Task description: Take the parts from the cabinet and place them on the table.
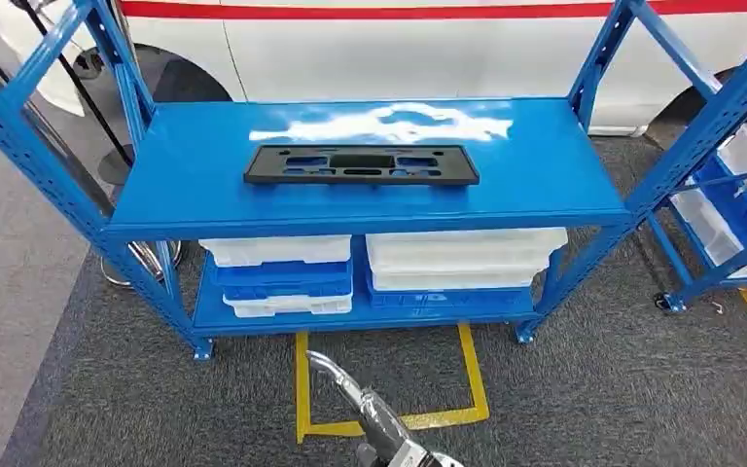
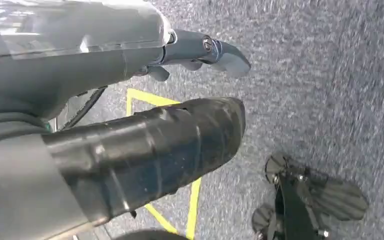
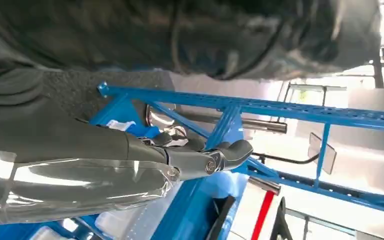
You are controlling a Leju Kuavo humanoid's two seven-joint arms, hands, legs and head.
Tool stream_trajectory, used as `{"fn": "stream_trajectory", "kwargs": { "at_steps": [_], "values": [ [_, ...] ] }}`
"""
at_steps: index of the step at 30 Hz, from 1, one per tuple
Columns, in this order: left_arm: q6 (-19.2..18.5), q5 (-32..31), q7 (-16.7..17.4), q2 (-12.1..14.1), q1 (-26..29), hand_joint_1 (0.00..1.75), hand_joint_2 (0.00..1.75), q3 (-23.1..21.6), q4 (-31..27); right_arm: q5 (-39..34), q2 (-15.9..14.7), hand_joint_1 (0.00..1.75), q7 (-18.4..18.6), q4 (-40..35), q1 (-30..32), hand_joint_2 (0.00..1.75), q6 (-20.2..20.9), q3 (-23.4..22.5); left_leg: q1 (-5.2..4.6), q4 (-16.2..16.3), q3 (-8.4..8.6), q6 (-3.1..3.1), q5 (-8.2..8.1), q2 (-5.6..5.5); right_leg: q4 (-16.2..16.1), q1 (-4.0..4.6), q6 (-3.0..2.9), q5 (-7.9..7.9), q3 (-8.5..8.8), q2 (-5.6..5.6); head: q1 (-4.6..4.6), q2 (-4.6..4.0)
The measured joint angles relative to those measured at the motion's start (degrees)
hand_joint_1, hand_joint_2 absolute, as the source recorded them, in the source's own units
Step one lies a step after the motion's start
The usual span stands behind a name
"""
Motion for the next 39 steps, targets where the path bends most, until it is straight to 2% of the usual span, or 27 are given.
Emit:
{"fn": "stream_trajectory", "kwargs": {
  "at_steps": [2,3,4,5,6,7,8,11,12,14,16,17,18,19,20,21,22,23,24,26,29,31,33,34,36,38,39],
  "values": [
    [-0.13,0.04,0.20,0.07,0.01,0.00,0.00,0.00,0.00,-0.04,-0.20,0.00,0.00,0.00,0.05,0.00,-0.09,0.11,-0.23,0.02,-0.12,0.08,0.01,0.04,7.97,-0.06,0.12,-2.75,-3.89,0.00,-0.02,0.00],
    [-0.13,0.04,0.33,0.07,0.02,0.00,0.00,0.00,0.00,-0.04,-0.28,0.00,0.00,0.00,0.08,0.00,-0.06,0.20,-0.34,0.02,-0.07,0.08,0.01,0.04,8.74,-0.05,0.01,-2.24,-4.32,0.00,-0.02,0.00],
    [-0.15,0.07,0.39,0.04,0.04,0.00,0.00,0.00,0.00,-0.04,-0.31,0.00,0.00,0.00,0.09,0.00,-0.06,0.24,-0.44,0.02,0.01,0.09,0.00,0.02,6.66,-0.01,-0.23,-0.40,-3.33,0.01,0.00,0.00],
    [-0.37,0.07,0.46,0.04,0.02,0.00,0.00,-0.02,0.00,-0.04,-0.31,0.00,0.00,0.00,0.08,0.00,-0.06,0.26,-0.57,0.02,0.15,0.10,-0.02,-0.03,1.77,0.11,-0.69,2.45,-0.87,0.01,-0.02,0.00],
    [-0.44,0.07,0.48,0.04,0.00,0.00,0.00,-0.05,0.00,-0.04,-0.31,0.00,0.00,-0.02,0.07,0.00,-0.06,0.26,-0.61,0.02,0.22,0.09,-0.02,-0.06,-1.45,0.30,-1.01,4.01,0.73,0.00,0.00,0.00],
    [-0.75,0.07,0.52,-0.04,-0.01,0.00,0.00,-0.05,0.00,-0.04,-0.31,0.00,0.00,-0.15,0.03,0.00,-0.06,0.31,-0.60,0.02,0.29,0.06,-0.04,-0.07,-7.41,0.79,-1.89,6.21,3.77,-0.04,0.00,0.00],
    [-1.03,0.07,0.55,-0.31,-0.02,0.00,0.00,-0.09,0.00,-0.04,-0.31,0.00,0.00,-0.24,-0.05,0.00,-0.06,0.33,-1.04,0.26,0.13,-0.26,-0.24,-0.04,-9.48,1.01,-2.13,5.40,4.50,-0.31,-0.02,0.00],
    [-1.07,0.04,0.61,-0.31,-0.04,0.00,0.00,-0.24,0.00,-0.07,-0.33,0.00,0.00,-0.28,-0.04,0.00,-0.06,0.50,-0.65,-0.28,0.16,-1.16,0.02,0.17,-9.47,1.30,-2.22,5.63,4.19,-0.19,-0.02,0.00],
    [-1.09,0.04,0.63,-0.28,-0.15,0.00,0.00,-0.29,0.00,-0.09,-0.31,0.00,0.00,-0.35,-0.06,0.00,-0.06,0.57,-0.93,-0.33,0.33,-1.54,-0.04,0.19,-10.34,0.76,-2.65,6.02,4.51,-0.12,-0.04,0.00],
    [-1.09,0.04,0.63,-0.28,-0.11,0.00,0.00,-0.35,0.00,-0.04,-0.31,0.00,-0.04,-0.46,-0.23,0.00,-0.06,0.72,-0.71,2.59,-0.87,-1.94,-2.35,0.04,-11.11,0.43,-3.11,6.47,5.11,-0.36,-0.08,0.00],
    [-1.14,0.04,0.66,-0.28,-0.14,0.00,0.00,-0.42,0.00,0.00,-0.31,0.00,-0.02,-0.46,-0.28,0.00,-0.06,0.81,-0.37,11.49,-5.05,-2.44,-7.00,-0.01,-11.09,0.47,-3.24,6.45,5.00,-0.48,-0.09,0.00],
    [-1.14,0.04,0.66,-0.28,-0.09,0.00,0.00,-0.46,0.00,0.00,-0.31,0.00,-0.02,-0.46,-0.28,0.00,-0.06,0.83,-0.30,15.42,-6.96,-2.69,-8.33,0.01,-11.05,0.48,-3.28,6.42,4.95,-0.51,-0.07,0.00],
    [-1.14,0.04,0.68,-0.28,0.02,0.00,0.00,-0.50,0.00,0.00,-0.33,0.00,0.00,-0.44,-0.28,0.00,-0.06,0.83,-0.21,16.96,-7.72,-2.90,-8.22,0.04,-10.98,0.43,-3.27,6.40,4.96,-0.48,-0.09,0.00],
    [-1.12,0.04,0.68,-0.28,0.06,0.00,0.00,-0.59,0.00,0.00,-0.33,0.00,0.00,-0.44,-0.28,0.00,-0.06,0.83,-0.03,15.77,-7.25,-3.11,-6.70,0.04,-10.93,0.35,-3.22,6.33,5.01,-0.38,-0.09,0.00],
    [-1.09,0.04,0.70,-0.26,0.08,0.00,0.00,-0.64,0.00,0.00,-0.33,0.00,0.00,-0.44,-0.28,0.00,-0.06,0.83,0.19,12.08,-5.57,-3.27,-4.18,0.05,-10.75,0.25,-3.03,6.16,5.08,-0.26,-0.09,0.00],
    [-1.07,0.02,0.72,-0.17,0.09,0.00,0.00,-0.72,0.00,0.00,-0.33,0.00,0.00,-0.44,-0.29,0.00,-0.06,0.83,0.42,6.17,-2.75,-3.43,-1.03,0.06,-10.38,0.09,-2.71,5.88,5.13,-0.18,-0.09,0.00],
    [-1.07,0.02,0.72,-0.17,0.05,0.00,0.00,-0.79,0.00,0.02,-0.31,0.00,0.00,-0.44,-0.29,0.00,-0.06,0.85,0.62,1.54,-0.62,-3.50,0.59,0.08,-9.91,0.06,-2.31,5.45,5.07,-0.16,-0.07,0.00],
    [-1.12,0.02,0.72,-0.17,-0.08,0.00,0.00,-0.88,0.00,0.02,-0.33,0.00,0.00,-0.46,-0.34,0.00,-0.08,0.85,-0.03,0.41,-0.04,-3.13,-0.97,-0.15,-9.48,0.43,-1.70,4.99,4.87,-0.16,-0.11,0.00],
    [-1.16,0.02,0.70,-0.17,-0.09,0.00,0.00,-0.94,0.00,0.04,-0.33,0.00,0.00,-0.48,-0.38,0.00,-0.09,0.85,0.13,0.26,0.06,-2.27,-0.67,-0.37,-9.55,0.39,-1.41,4.87,4.85,-0.14,0.04,0.00],
    [-1.14,0.02,0.68,-0.17,-0.02,0.00,0.00,-1.07,0.00,0.15,-0.35,0.00,0.00,-0.57,-0.41,0.00,-0.06,0.90,0.05,0.08,-0.23,-1.49,-0.75,-0.42,-9.03,0.36,-0.69,5.52,5.08,-0.15,0.00,0.00],
    [-1.23,0.02,0.65,-0.20,-0.02,0.00,0.00,-1.16,0.00,0.15,-0.37,0.00,0.00,-0.57,-0.49,0.00,-0.09,0.90,0.20,-0.21,0.84,-0.73,-0.81,-0.44,-8.14,0.17,-0.28,5.02,4.77,-0.20,-0.02,0.00],
    [-1.36,0.00,0.55,-0.20,0.03,0.00,0.00,-1.18,0.00,0.20,-0.39,0.00,0.00,-0.59,-0.59,0.00,-0.11,0.94,0.17,-0.21,1.32,-0.16,-1.10,-0.31,-2.11,0.04,0.04,1.81,1.85,-0.22,-0.02,0.00],
    [-1.47,0.00,0.39,-0.15,-0.02,0.00,0.00,-1.20,0.00,0.22,-0.50,0.00,0.00,-0.59,-0.57,0.00,-0.13,0.98,-0.03,-0.17,1.45,0.05,-1.39,-0.31,6.58,-0.05,0.32,-1.60,-3.42,-0.25,-0.02,0.00],
    [-1.53,0.00,0.37,-0.13,0.02,0.00,0.00,-1.20,0.00,0.22,-0.55,0.00,0.00,-0.59,-0.56,0.00,-0.13,1.05,-0.09,-0.16,1.66,0.07,-1.62,-0.34,8.39,-0.05,0.25,-1.58,-4.93,-0.25,0.00,0.00],
    [-1.62,0.00,0.37,-0.15,0.15,0.00,0.00,-1.23,0.00,0.28,-0.66,0.00,0.00,-0.59,-0.55,0.00,-0.15,1.18,-0.15,-0.16,2.57,-0.04,-2.28,-0.45,4.78,0.02,-0.33,2.11,-4.29,-0.24,0.00,0.00],
    [-1.71,0.00,0.28,-0.24,0.13,0.00,0.00,-1.23,0.00,0.35,-0.68,0.00,0.00,-0.61,-0.56,0.00,-0.17,1.20,-0.15,-0.22,3.91,-0.28,-3.11,-0.52,-5.00,0.42,-1.21,8.51,-0.30,-0.26,0.00,0.00],
    [-1.71,0.02,0.26,-0.37,0.23,0.00,0.00,-1.25,0.00,0.37,-0.72,0.00,0.02,-0.64,-0.58,0.00,-0.20,1.20,-0.08,-0.42,4.18,-0.48,-3.47,-0.51,-7.25,0.79,-1.63,8.61,0.74,-0.33,0.02,0.00]
  ]
}}
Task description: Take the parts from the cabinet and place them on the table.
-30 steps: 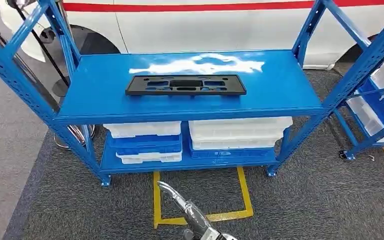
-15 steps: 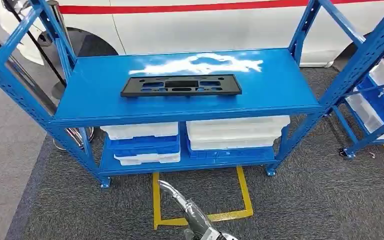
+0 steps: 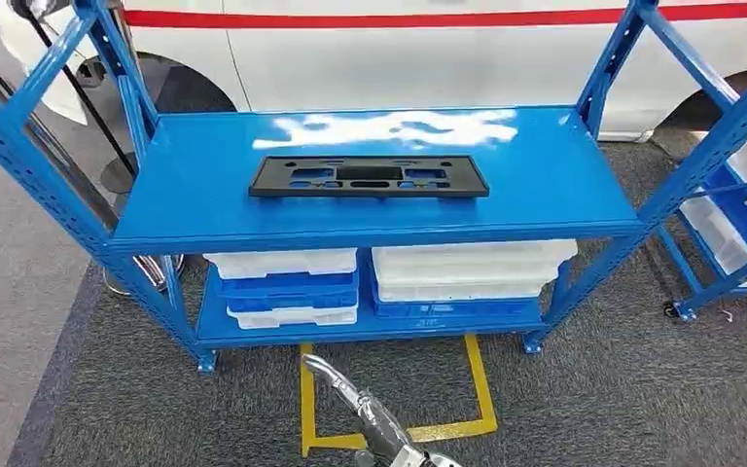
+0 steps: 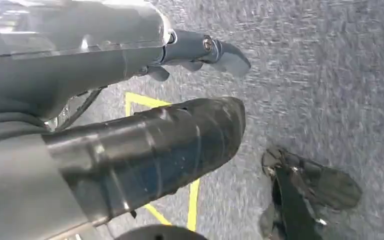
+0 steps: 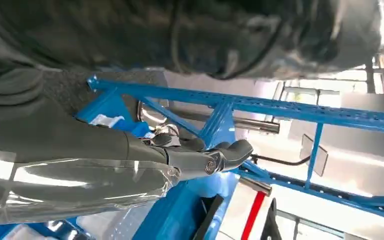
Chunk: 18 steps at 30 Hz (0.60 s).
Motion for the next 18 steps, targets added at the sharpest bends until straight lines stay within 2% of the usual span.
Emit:
{"fn": "stream_trajectory", "kwargs": {
  "at_steps": [1,2,3,4,5,6,8,9,10,11,12,13,14,15,16,17,18],
  "values": [
    [-0.02,0.02,0.00,-0.04,-0.14,0.00,0.00,-0.02,0.00,0.02,-0.02,0.00,0.00,-0.06,-0.01,0.00,0.00,0.07,-0.08,-0.04,0.14,-0.39,-0.16,-0.12,-1.13,0.47,-0.19,-2.82,-0.30,-0.08,0.11,0.00],
    [-0.02,0.02,0.00,-0.04,-0.30,0.00,0.00,-0.02,0.00,0.07,-0.02,0.00,0.00,-0.17,0.09,0.00,0.00,0.11,-0.06,-0.17,-0.11,-0.83,-0.45,0.03,-1.01,0.55,-0.59,-1.74,0.16,0.08,0.11,0.00],
    [-0.04,0.02,-0.02,-0.04,-0.19,0.00,0.00,-0.04,0.00,0.09,-0.05,0.00,0.05,-0.26,0.20,0.00,-0.02,0.11,-0.14,0.45,0.72,-1.20,-0.15,0.13,-1.56,0.55,-0.93,-1.21,0.33,0.23,0.15,0.00],
    [-0.04,0.04,-0.04,-0.04,-0.15,0.00,0.00,-0.04,0.00,0.20,-0.11,0.00,0.07,-0.28,0.14,0.00,-0.02,0.22,-0.28,0.37,1.07,-1.54,0.05,0.10,-1.82,0.31,-1.19,-1.37,1.00,0.22,0.06,0.00],
    [-0.04,0.04,-0.04,0.02,-0.21,0.00,0.00,-0.04,0.00,0.20,-0.09,0.00,0.04,-0.37,0.08,0.00,-0.02,0.33,-0.16,0.77,0.92,-1.59,-0.50,0.09,-2.45,-0.14,-1.30,-1.36,2.07,0.34,0.09,0.00],
    [-0.07,0.07,-0.04,0.02,-0.21,0.00,0.00,-0.04,0.00,0.26,-0.09,0.00,0.00,-0.41,0.10,0.00,-0.02,0.39,-0.07,2.49,0.71,-1.74,-0.86,0.10,-2.92,-0.12,-1.48,-1.51,2.97,0.22,0.06,0.00],
    [-0.15,0.07,-0.07,0.00,-0.52,0.00,0.00,-0.07,0.00,0.39,-0.09,0.00,0.02,-0.41,-0.10,0.00,-0.04,0.48,-0.02,8.42,-3.05,-2.08,-3.02,0.10,-3.14,-0.03,-2.00,-1.93,3.56,0.09,-0.02,0.00],
    [-0.15,0.07,-0.13,-0.02,-0.62,0.00,0.00,-0.07,0.00,0.46,-0.09,0.00,0.05,-0.41,-0.11,0.00,-0.04,0.52,0.02,12.48,-6.11,-2.20,-4.92,0.12,-3.13,0.09,-2.15,-2.31,3.88,0.06,-0.05,0.00],
    [-0.15,0.07,-0.15,-0.02,-0.59,0.00,0.00,-0.07,0.00,0.57,-0.11,0.00,0.05,-0.41,-0.11,0.00,-0.04,0.55,0.02,14.48,-8.08,-2.21,-6.20,0.13,-3.13,0.16,-2.22,-2.72,4.27,0.11,-0.02,0.00],
    [-0.15,0.07,-0.15,-0.02,-0.46,0.00,0.00,-0.07,0.00,0.63,-0.13,0.00,0.05,-0.41,-0.11,0.00,-0.04,0.57,0.02,14.72,-9.25,-2.22,-6.37,0.13,-3.12,0.19,-2.26,-3.18,4.82,0.22,-0.04,0.00],
    [-0.15,0.07,-0.17,-0.02,-0.28,0.00,0.00,-0.07,0.00,0.70,-0.15,0.00,0.07,-0.41,-0.11,0.00,-0.04,0.59,0.03,12.96,-9.39,-2.32,-4.96,0.13,-3.08,0.18,-2.20,-3.68,5.50,0.42,-0.02,0.00],
    [-0.17,0.07,-0.20,-0.02,-0.16,0.00,0.00,-0.07,0.00,0.74,-0.15,0.00,0.11,-0.41,-0.10,0.00,-0.04,0.63,0.06,9.85,-8.85,-2.25,-2.33,0.13,-3.00,0.16,-2.09,-4.23,6.25,0.52,-0.02,0.00],
    [-0.17,0.07,-0.20,-0.02,0.00,0.00,0.00,-0.09,0.00,0.79,-0.15,0.00,0.15,-0.41,-0.10,0.00,-0.04,0.66,0.08,5.63,-7.97,-2.20,1.65,0.13,-2.92,0.16,-1.89,-4.88,7.02,0.52,-0.02,0.00],
    [-0.17,0.07,-0.20,-0.02,0.13,0.00,0.00,-0.09,0.07,0.79,-0.20,0.00,0.15,-0.41,-0.11,0.00,-0.04,0.66,0.08,1.82,-7.54,-1.97,6.14,0.21,-2.85,0.16,-1.57,-5.47,6.96,0.50,0.02,0.00],
    [-0.17,0.09,-0.20,-0.02,0.10,0.00,0.00,-0.09,0.15,0.79,-0.22,0.00,0.29,-0.39,-0.09,0.00,-0.04,0.72,-0.44,1.81,-7.88,-1.71,4.04,0.26,-2.44,0.44,-1.15,-5.95,7.59,0.57,0.00,0.00],
    [-0.22,0.09,-0.22,-0.02,-0.03,0.00,0.00,-0.09,0.15,0.79,-0.24,0.00,0.24,-0.46,-0.21,0.00,-0.07,0.74,-0.48,1.91,-7.41,-1.15,4.08,0.26,-2.49,0.38,-0.75,-6.37,7.26,0.57,0.04,0.00],
    [-0.22,0.09,-0.22,-0.02,0.07,0.00,0.00,-0.09,0.15,0.79,-0.26,0.00,0.26,-0.48,-0.17,0.00,-0.07,0.74,-0.51,1.68,-7.41,-0.67,4.94,0.15,-2.37,0.31,-0.39,-6.48,7.85,0.51,0.00,0.00]
  ]
}}
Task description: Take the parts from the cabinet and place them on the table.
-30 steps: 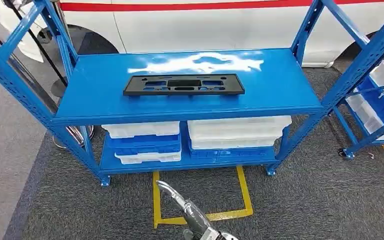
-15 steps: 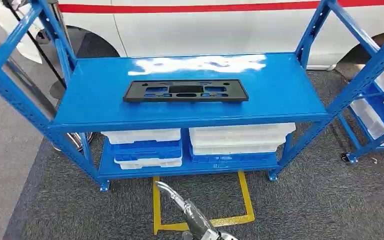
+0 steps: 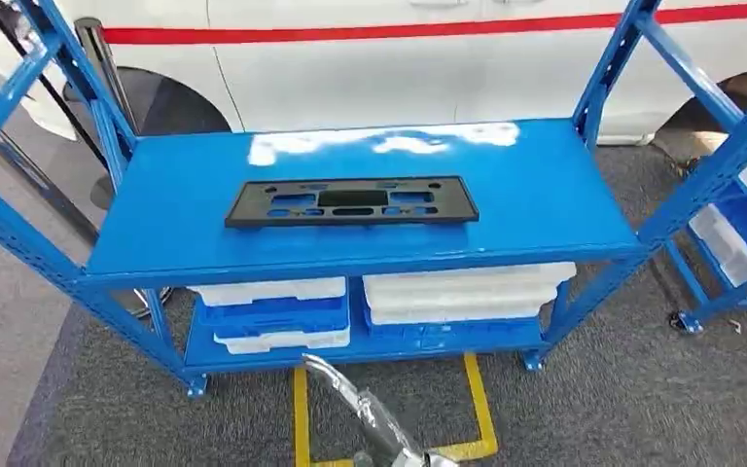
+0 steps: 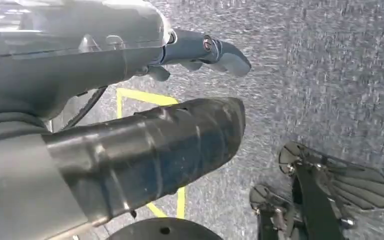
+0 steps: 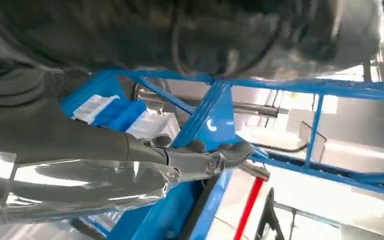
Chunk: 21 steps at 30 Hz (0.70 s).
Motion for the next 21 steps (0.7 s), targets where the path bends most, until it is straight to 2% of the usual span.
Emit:
{"fn": "stream_trajectory", "kwargs": {
  "at_steps": [1,2,3,4,6,7,8,9,11,12,13,14,15,17,18,19,20,21],
  "values": [
    [0.00,0.02,0.00,0.00,-0.02,0.00,0.00,0.00,0.00,0.02,-0.07,0.00,-0.04,-0.07,-0.02,0.00,0.00,0.07,0.01,-0.15,0.08,0.43,-0.29,0.01,0.35,0.01,0.28,0.16,0.23,0.00,0.04,0.00],
    [0.00,0.02,0.00,-0.02,-0.05,0.00,0.00,0.00,0.00,0.02,-0.07,0.00,-0.02,-0.11,-0.06,0.00,0.00,0.07,0.21,-0.39,1.16,0.76,-0.27,-0.19,0.81,0.00,0.66,-0.19,0.22,-0.01,-0.02,0.00],
    [0.00,0.04,-0.02,-0.04,-0.03,0.00,0.00,0.00,0.00,0.04,-0.11,0.00,-0.04,-0.11,-0.07,0.00,0.00,0.07,0.24,-0.64,1.84,1.25,-0.55,-0.07,2.89,-0.25,0.90,-0.39,-0.45,-0.08,0.09,0.00],
    [0.00,0.04,-0.04,-0.04,-0.07,0.00,0.00,0.00,0.00,0.07,-0.15,0.00,-0.04,-0.24,-0.13,0.00,0.00,0.07,0.25,-0.67,2.07,1.54,-0.83,-0.07,5.83,-0.29,1.14,-1.15,-2.16,-0.19,0.02,0.00],
    [0.00,0.04,-0.15,0.02,-0.19,0.00,0.00,0.00,0.00,0.07,-0.20,0.00,-0.02,-0.26,-0.08,0.00,0.00,0.07,0.18,-0.67,2.50,1.75,-1.49,-0.09,14.08,-0.61,1.60,-4.66,-7.88,-0.19,0.00,0.00],
    [0.00,0.09,-0.17,0.02,-0.17,0.00,0.00,0.00,0.00,0.07,-0.24,0.00,-0.02,-0.26,-0.04,0.00,0.00,0.09,0.17,-0.66,2.80,1.74,-1.85,-0.11,16.71,-0.68,1.76,-5.89,-10.06,-0.19,0.02,0.00],
    [0.00,0.13,-0.17,0.02,-0.11,0.00,0.00,0.00,0.00,0.07,-0.28,0.00,0.00,-0.26,0.01,0.00,0.00,0.09,0.17,-0.66,3.35,1.66,-2.32,-0.12,17.59,-0.70,1.71,-5.89,-11.57,-0.19,0.02,0.00],
    [0.00,0.13,-0.17,0.00,-0.01,0.00,0.00,0.00,0.00,0.07,-0.31,0.00,0.00,-0.26,0.03,0.00,0.00,0.09,0.19,-0.66,4.00,1.54,-2.77,-0.16,16.06,-0.73,1.69,-4.40,-11.66,-0.20,0.04,0.00],
    [-0.02,0.28,-0.17,-0.04,0.00,0.00,0.00,0.00,0.00,0.07,-0.31,0.00,0.00,-0.26,0.03,0.00,-0.02,0.11,0.21,-0.66,5.58,1.24,-3.82,-0.24,8.18,-0.72,1.22,1.53,-9.37,-0.21,0.04,0.00],
    [-0.02,0.31,-0.20,-0.13,0.01,0.00,0.00,0.00,0.00,0.07,-0.31,0.00,-0.02,-0.26,0.03,0.00,0.00,0.11,0.21,-0.81,5.79,1.03,-4.39,-0.23,3.30,-0.62,0.77,5.45,-7.97,-0.28,0.07,0.00],
    [-0.02,0.31,-0.20,-0.20,-0.10,0.00,0.00,-0.02,0.02,0.07,-0.33,0.00,0.02,-0.24,0.05,0.00,-0.02,0.11,0.07,-0.61,6.76,0.65,-4.72,-0.30,2.45,-0.08,0.64,4.50,-8.16,-0.32,-0.04,0.00],
    [-0.02,0.31,-0.20,-0.28,-0.27,0.00,0.00,-0.02,0.02,0.07,-0.37,0.00,0.02,-0.30,0.05,0.00,-0.02,0.11,0.09,-0.86,6.51,0.24,-4.99,-0.29,1.82,0.08,0.24,4.25,-8.13,-0.31,0.07,0.00],
    [-0.02,0.33,-0.28,-0.28,-0.34,0.00,0.00,-0.02,0.02,0.07,-0.37,0.00,0.04,-0.37,0.17,0.00,0.00,0.13,0.11,-1.38,6.47,-0.07,-5.13,-0.29,1.61,0.11,-0.11,5.18,-7.70,-0.33,0.07,0.00],
    [-0.02,0.33,-0.41,-0.28,-0.30,0.00,0.00,-0.02,0.02,0.09,-0.37,0.00,0.04,-0.44,0.21,0.00,0.00,0.17,0.00,-0.75,7.60,-0.65,-4.70,-0.28,0.75,-0.18,-0.64,4.93,-6.52,0.05,0.04,0.00],
    [-0.07,0.37,-0.42,-0.28,-0.29,0.00,0.00,-0.02,0.02,0.11,-0.37,0.00,0.04,-0.55,0.31,0.00,0.00,0.20,0.24,0.46,7.07,-0.75,-4.96,-0.20,0.16,-0.40,-0.87,4.87,-5.62,-0.06,0.02,0.00],
    [-0.09,0.37,-0.52,-0.31,-0.29,0.00,0.00,-0.02,0.02,0.11,-0.37,0.00,0.04,-0.57,0.23,0.00,0.00,0.22,0.22,3.55,5.62,-0.89,-5.18,-0.22,-0.13,-0.36,-1.35,4.54,-4.88,-0.13,0.07,0.00],
    [-0.11,0.41,-0.52,-0.37,-0.30,0.00,0.00,-0.04,0.02,0.11,-0.37,0.00,0.07,-0.57,0.15,0.00,0.00,0.26,0.23,7.66,3.04,-1.03,-6.36,-0.22,-0.21,-0.33,-1.64,4.18,-4.51,-0.24,0.02,0.00],
    [-0.13,0.46,-0.52,-0.39,-0.33,0.00,0.00,-0.04,0.02,0.11,-0.37,0.00,0.07,-0.57,0.17,0.00,0.00,0.28,0.26,11.91,0.08,-1.25,-8.49,-0.21,-0.21,-0.22,-1.73,3.73,-4.12,-0.27,0.02,0.00]
  ]
}}
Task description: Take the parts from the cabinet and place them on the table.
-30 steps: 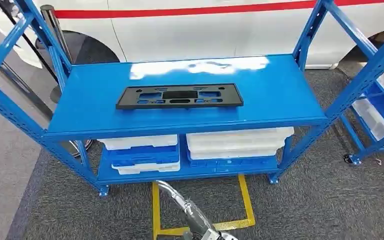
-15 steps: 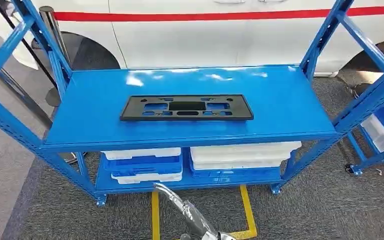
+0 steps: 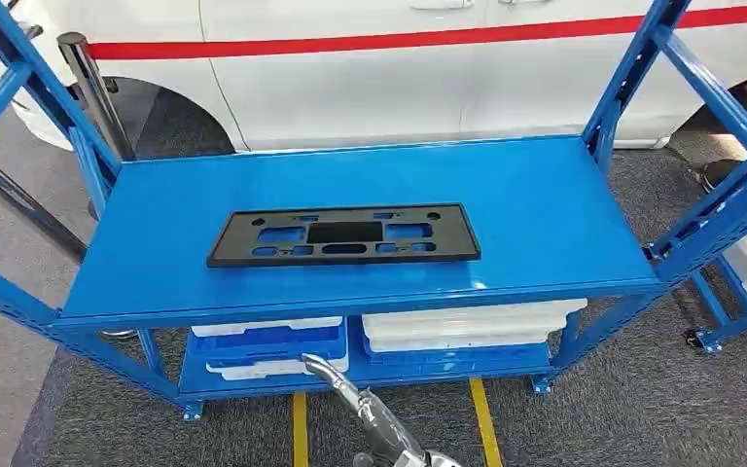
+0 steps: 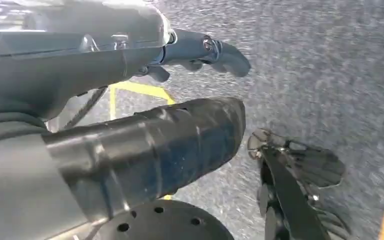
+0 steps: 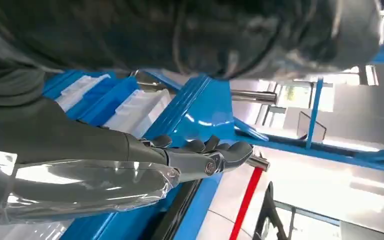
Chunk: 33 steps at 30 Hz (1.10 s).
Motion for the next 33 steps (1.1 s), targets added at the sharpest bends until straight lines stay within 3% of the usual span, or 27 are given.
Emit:
{"fn": "stream_trajectory", "kwargs": {
  "at_steps": [1,2,3,4,6,7,8,10,12,14,16,17,18,19,20,21,22,23,24,25,26,28,29,31,32,33],
  "values": [
    [0.00,0.00,0.00,0.00,0.01,0.00,0.00,0.00,0.00,0.00,-0.02,0.00,0.00,0.00,0.03,0.00,0.00,0.00,0.00,3.02,-2.37,-0.12,-1.92,0.01,0.00,0.10,-0.09,-0.44,0.44,0.01,0.00,0.00],
    [-0.02,0.00,0.00,0.00,0.04,0.00,0.00,0.00,0.00,0.04,-0.02,0.00,0.02,0.00,0.03,0.00,0.00,0.00,0.00,4.07,-3.71,-0.10,-2.58,0.01,0.00,0.18,-0.14,-0.86,0.93,0.10,0.00,0.00],
    [-0.02,0.02,0.02,0.00,0.18,0.00,0.00,0.00,0.00,0.04,-0.02,0.00,0.02,0.00,0.04,0.00,0.00,0.00,-0.01,2.94,-4.13,-0.08,-1.63,0.00,0.00,0.24,-0.14,-1.39,1.68,0.26,0.00,0.00],
    [-0.06,0.02,0.02,0.00,0.23,0.00,0.00,0.00,0.00,0.06,-0.02,0.00,0.02,0.00,0.04,0.00,0.00,0.00,-0.01,0.25,-3.61,0.05,0.42,0.00,0.00,0.28,-0.09,-1.89,2.37,0.40,0.00,0.00],
    [-0.09,0.02,0.02,0.00,0.34,0.00,0.00,0.00,0.00,0.07,-0.02,0.00,0.02,0.00,0.04,0.00,0.02,0.00,-0.16,-8.88,-1.10,0.87,7.88,0.01,-0.07,0.37,0.18,-3.06,3.80,0.42,0.02,0.00],
    [-0.09,0.02,0.02,0.09,0.49,0.00,0.00,0.00,0.18,0.07,-0.02,0.00,0.02,0.00,-0.02,0.00,0.02,0.02,-0.52,-11.28,-1.14,1.37,9.87,0.04,0.14,0.42,0.41,-3.59,4.11,0.36,0.13,0.00],
    [-0.09,0.04,0.02,0.11,0.35,0.00,0.00,-0.02,0.22,0.07,-0.02,0.00,0.04,0.02,0.04,0.00,0.02,0.04,-0.83,-11.32,-1.08,1.43,6.60,-0.04,0.18,0.45,0.90,-3.97,4.09,0.60,-0.02,0.00],
    [-0.09,0.04,0.00,0.07,0.30,0.00,0.00,-0.04,0.22,0.09,-0.02,0.00,0.09,0.00,-0.02,0.00,0.04,0.04,-0.91,-12.43,-0.57,2.16,8.35,-0.06,0.89,0.34,1.62,-3.98,4.68,0.46,0.00,0.00],
    [-0.09,0.09,0.00,-0.11,0.38,0.00,0.00,-0.09,0.22,0.15,-0.07,0.00,0.11,-0.15,-0.13,0.00,0.04,0.07,-0.51,-13.02,1.46,2.83,8.60,0.08,1.19,0.28,2.26,-4.41,5.08,0.41,-0.04,0.02],
    [-0.02,0.07,-0.15,-0.07,0.19,0.00,0.00,-0.15,0.22,0.17,-0.11,0.00,0.13,-0.28,-0.29,0.00,0.04,0.11,-0.40,-13.16,2.28,3.24,8.52,0.18,7.07,0.04,2.68,-5.08,2.19,0.22,0.02,0.02],
    [0.13,0.07,-0.30,0.00,0.04,0.00,0.00,-0.26,0.22,0.22,-0.22,0.00,0.20,-0.28,-0.21,0.00,0.04,0.13,-0.39,-13.16,2.63,3.42,7.87,0.10,15.29,-0.50,3.42,-9.51,-3.76,0.20,0.04,0.00],
    [0.13,0.07,-0.33,-0.02,0.05,0.00,0.00,-0.28,0.22,0.28,-0.28,0.00,0.20,-0.28,-0.18,0.00,0.04,0.18,-0.37,-13.16,2.96,3.39,7.52,0.06,16.99,-0.69,3.70,-11.19,-5.56,0.16,0.04,0.00],
    [0.13,0.09,-0.33,-0.02,0.07,0.00,0.00,-0.31,0.22,0.31,-0.33,0.00,0.22,-0.28,-0.17,0.00,0.02,0.24,-0.31,-13.16,3.43,3.30,7.14,0.03,16.65,-0.83,3.75,-11.19,-6.38,0.12,0.04,0.00],
    [0.02,0.11,-0.33,-0.02,0.16,0.00,0.00,-0.31,0.22,0.33,-0.35,0.00,0.22,-0.28,-0.16,0.00,0.02,0.26,-0.22,-13.16,4.07,3.15,6.69,-0.01,14.24,-0.97,3.88,-9.17,-6.17,0.11,0.02,0.00],
    [0.02,0.15,-0.37,-0.07,0.19,0.00,0.00,-0.31,0.22,0.35,-0.37,0.00,0.24,-0.28,-0.16,1.75,0.02,0.26,-0.12,-13.16,4.73,3.00,6.24,-0.02,10.29,-1.04,3.99,-5.77,-5.15,0.09,0.04,0.00],
    [0.04,0.20,-0.44,-0.13,0.17,0.00,0.00,-0.31,0.22,0.39,-0.39,0.00,0.26,-0.28,-0.16,1.75,0.02,0.28,-0.03,-13.16,5.39,2.70,5.75,-0.02,4.93,-1.05,3.94,-1.18,-3.55,0.07,0.04,0.00],
    [0.04,0.22,-0.50,-0.15,0.18,0.00,0.00,-0.33,0.22,0.53,-0.39,0.00,0.28,-0.28,-0.17,1.75,0.00,0.28,-0.01,-13.16,5.43,2.36,5.31,-0.05,1.40,-1.01,3.71,2.13,-2.89,-0.04,0.11,0.00],
    [0.04,0.31,-0.50,-0.15,0.09,0.00,0.00,-0.37,0.22,0.59,-0.42,0.00,0.35,-0.22,-0.25,1.75,-0.07,0.28,-0.13,-12.91,5.86,1.88,4.96,-0.26,1.73,-0.48,3.36,-1.10,-3.17,-0.16,0.02,0.00],
    [0.04,0.39,-0.50,-0.15,-0.17,0.00,0.00,-0.39,0.22,1.01,-0.42,0.00,0.57,-0.22,-0.23,1.75,-0.17,0.33,-0.14,-13.23,5.49,1.32,4.55,-0.18,1.73,-0.40,2.76,-0.58,-2.92,-0.08,0.02,0.00],
    [0.04,0.44,-0.50,-0.15,-0.19,0.00,0.00,-0.42,0.22,1.38,-0.39,0.00,0.81,-0.31,-0.17,1.75,-0.44,0.33,-0.12,-12.62,6.55,0.94,5.01,-0.16,1.09,-0.47,2.24,0.68,-2.76,0.02,0.13,0.00],
    [0.04,0.50,-0.52,-0.15,-0.11,0.00,0.00,-0.46,0.22,1.79,-0.42,0.00,1.18,-0.28,-0.27,1.75,-0.72,0.39,-0.23,-12.31,6.43,0.49,5.42,-0.17,1.02,-0.51,1.81,0.95,-2.34,0.07,0.02,0.00],
    [0.04,0.61,-0.57,-0.15,-0.16,0.00,0.00,-0.57,0.22,2.32,-0.39,0.00,2.25,-0.28,-0.35,1.75,-1.29,0.50,0.07,-10.96,6.34,0.21,3.40,-0.07,0.63,-0.71,1.09,1.16,-1.32,-0.04,0.04,0.00],
    [0.04,0.70,-0.59,-0.20,-0.22,0.00,0.00,-0.70,0.22,2.58,-0.39,0.00,2.88,-0.26,-0.47,1.75,-1.59,0.54,0.09,-8.52,5.17,0.17,1.33,-0.05,0.64,-0.64,0.77,1.10,-1.36,-0.07,0.00,0.00],
    [0.02,1.05,-0.72,-0.26,-0.33,0.00,0.00,-0.87,0.22,3.62,-0.42,0.00,4.04,-0.07,-0.61,1.75,-2.75,0.74,0.13,-0.59,0.98,-0.08,-3.29,-0.05,0.68,-0.39,0.55,0.96,-1.55,-0.19,0.00,0.00],
    [0.02,1.18,-0.77,-0.26,-0.31,0.00,0.00,-0.92,0.22,4.35,-0.48,0.00,4.57,0.07,-0.73,1.75,-3.48,0.81,0.13,2.64,-0.84,-0.26,-4.44,-0.05,0.74,-0.24,0.43,0.89,-1.62,-0.19,0.02,0.00],
    [0.00,1.29,-0.83,-0.26,-0.25,0.00,0.00,-1.01,0.22,5.20,-0.59,0.00,5.11,0.24,-0.80,1.75,-4.52,0.83,0.13,3.20,-1.39,-0.33,-3.89,-0.05,0.75,-0.13,0.36,0.82,-1.53,-0.16,0.00,0.00]
  ]
}}
